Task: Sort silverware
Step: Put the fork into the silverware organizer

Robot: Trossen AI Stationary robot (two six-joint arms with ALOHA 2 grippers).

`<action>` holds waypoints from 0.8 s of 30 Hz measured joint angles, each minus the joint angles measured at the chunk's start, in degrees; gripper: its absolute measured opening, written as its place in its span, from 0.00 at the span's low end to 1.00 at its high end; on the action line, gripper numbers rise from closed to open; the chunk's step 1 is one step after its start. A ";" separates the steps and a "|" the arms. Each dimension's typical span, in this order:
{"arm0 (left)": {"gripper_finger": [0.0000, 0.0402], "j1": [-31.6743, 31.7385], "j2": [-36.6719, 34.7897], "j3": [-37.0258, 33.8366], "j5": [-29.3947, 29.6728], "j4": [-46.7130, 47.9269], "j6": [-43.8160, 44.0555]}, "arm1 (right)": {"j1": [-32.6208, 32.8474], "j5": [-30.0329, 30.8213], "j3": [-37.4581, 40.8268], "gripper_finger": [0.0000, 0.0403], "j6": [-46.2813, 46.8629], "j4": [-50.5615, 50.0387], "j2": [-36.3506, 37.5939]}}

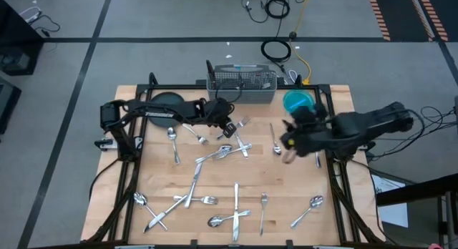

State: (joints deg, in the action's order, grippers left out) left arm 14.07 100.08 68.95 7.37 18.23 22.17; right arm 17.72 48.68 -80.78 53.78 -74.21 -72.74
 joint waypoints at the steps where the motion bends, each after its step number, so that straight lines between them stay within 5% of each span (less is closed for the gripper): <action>1: 0.01 -0.05 -1.05 0.00 0.10 0.65 0.03 | -1.86 -0.46 1.04 0.39 -2.56 3.64 -1.50; 5: 0.02 -0.65 -6.42 0.00 0.05 4.78 2.52 | -9.87 -2.41 4.21 0.43 -11.18 17.32 -8.34; 11: 0.02 -1.12 -17.84 0.02 0.11 8.71 3.70 | -21.67 -8.15 4.64 0.57 -9.45 25.62 -18.26; 24: 0.03 -1.50 -32.82 0.11 2.51 12.51 2.80 | -28.41 -18.96 4.73 0.75 -3.19 38.83 -35.38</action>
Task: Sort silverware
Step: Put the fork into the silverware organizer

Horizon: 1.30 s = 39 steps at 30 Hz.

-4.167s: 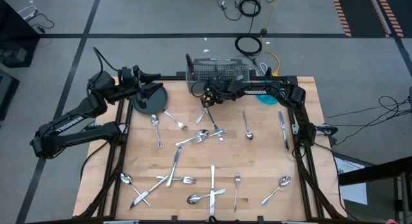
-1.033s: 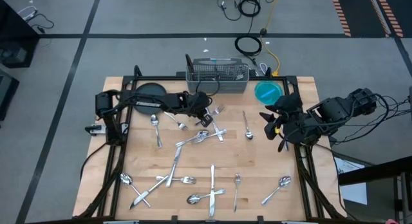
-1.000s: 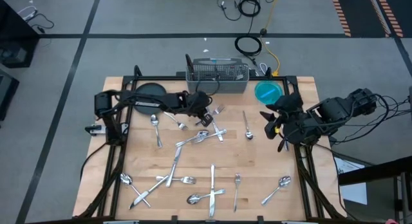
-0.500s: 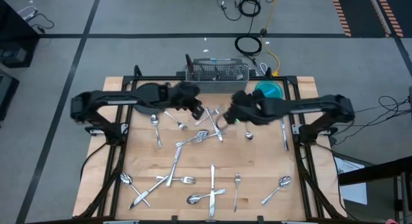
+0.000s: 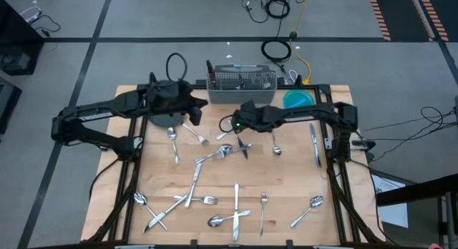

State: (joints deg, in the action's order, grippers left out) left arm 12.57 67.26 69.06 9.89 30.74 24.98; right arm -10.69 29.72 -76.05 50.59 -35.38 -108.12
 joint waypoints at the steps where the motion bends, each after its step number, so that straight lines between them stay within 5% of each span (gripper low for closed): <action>1: 0.03 0.03 -0.24 0.00 0.05 0.76 -0.03 | -0.69 -2.02 0.00 0.75 -0.02 1.52 -1.02; 9: 0.03 0.03 -0.37 0.00 -0.04 4.19 -0.38 | -6.82 -9.40 0.00 0.76 -2.15 5.00 -3.08; 13: 0.03 0.03 -0.34 0.00 -0.25 4.30 -0.40 | -10.08 -18.70 -0.07 0.76 -2.84 7.11 -2.45; 31: 0.03 0.03 -0.37 0.00 -0.27 4.29 -0.66 | -11.94 -27.67 4.37 0.75 -11.52 8.58 -2.48; 39: 0.03 0.05 -0.37 0.00 1.89 4.27 -1.75 | -11.88 -30.00 4.85 0.60 -14.25 11.66 -2.49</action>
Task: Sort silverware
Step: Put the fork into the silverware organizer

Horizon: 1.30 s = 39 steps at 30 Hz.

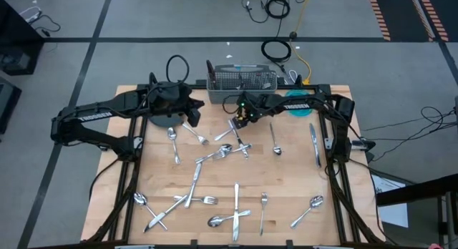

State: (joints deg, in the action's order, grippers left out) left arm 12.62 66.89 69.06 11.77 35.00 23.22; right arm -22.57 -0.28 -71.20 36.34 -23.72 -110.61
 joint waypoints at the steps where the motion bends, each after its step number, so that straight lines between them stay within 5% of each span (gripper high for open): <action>1: 0.03 0.00 0.00 0.00 0.26 0.00 -0.05 | 0.05 -0.07 0.00 0.56 0.06 -0.45 0.00; 10: 0.03 0.00 0.00 0.00 0.61 -0.02 -1.49 | 0.13 -0.76 0.01 0.05 -3.99 -1.44 0.00; 19: 0.03 0.00 0.00 0.00 0.72 -0.02 -1.53 | 2.39 -2.40 -0.52 0.01 -4.36 -3.80 2.93; 34: 0.03 0.00 0.00 0.00 0.68 -0.02 -1.47 | 6.93 16.59 -0.94 0.00 -5.25 -23.64 33.55; 39: 0.03 -0.20 -0.42 -0.02 -1.23 -0.40 -1.07 | 6.93 22.32 -9.14 0.00 -5.39 -38.09 38.20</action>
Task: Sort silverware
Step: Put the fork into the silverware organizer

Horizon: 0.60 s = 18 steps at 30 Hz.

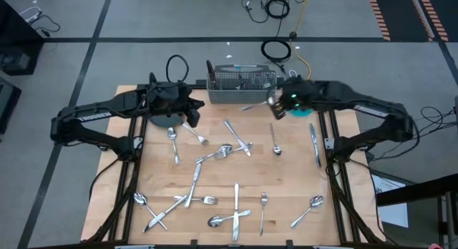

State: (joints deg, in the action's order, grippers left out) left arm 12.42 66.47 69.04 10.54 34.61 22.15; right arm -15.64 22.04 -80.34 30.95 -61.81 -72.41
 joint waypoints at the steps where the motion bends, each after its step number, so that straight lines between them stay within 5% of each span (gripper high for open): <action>1: 0.03 -0.32 -0.36 0.00 -0.23 -0.52 -0.04 | 0.00 1.12 -2.60 0.00 -0.34 -3.31 0.05; 11: 0.03 -4.53 -7.56 0.00 -3.23 -23.44 -5.82 | -5.89 9.54 -27.99 0.00 -13.39 -21.71 -9.16; 18: 0.03 -6.31 -12.37 0.00 -6.04 -28.79 -6.06 | -10.09 12.19 -44.96 0.00 -25.63 -28.08 -21.74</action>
State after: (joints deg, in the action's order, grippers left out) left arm 6.11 54.10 69.04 4.50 5.82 16.09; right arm -25.72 34.23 -125.30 5.31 -89.89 -94.15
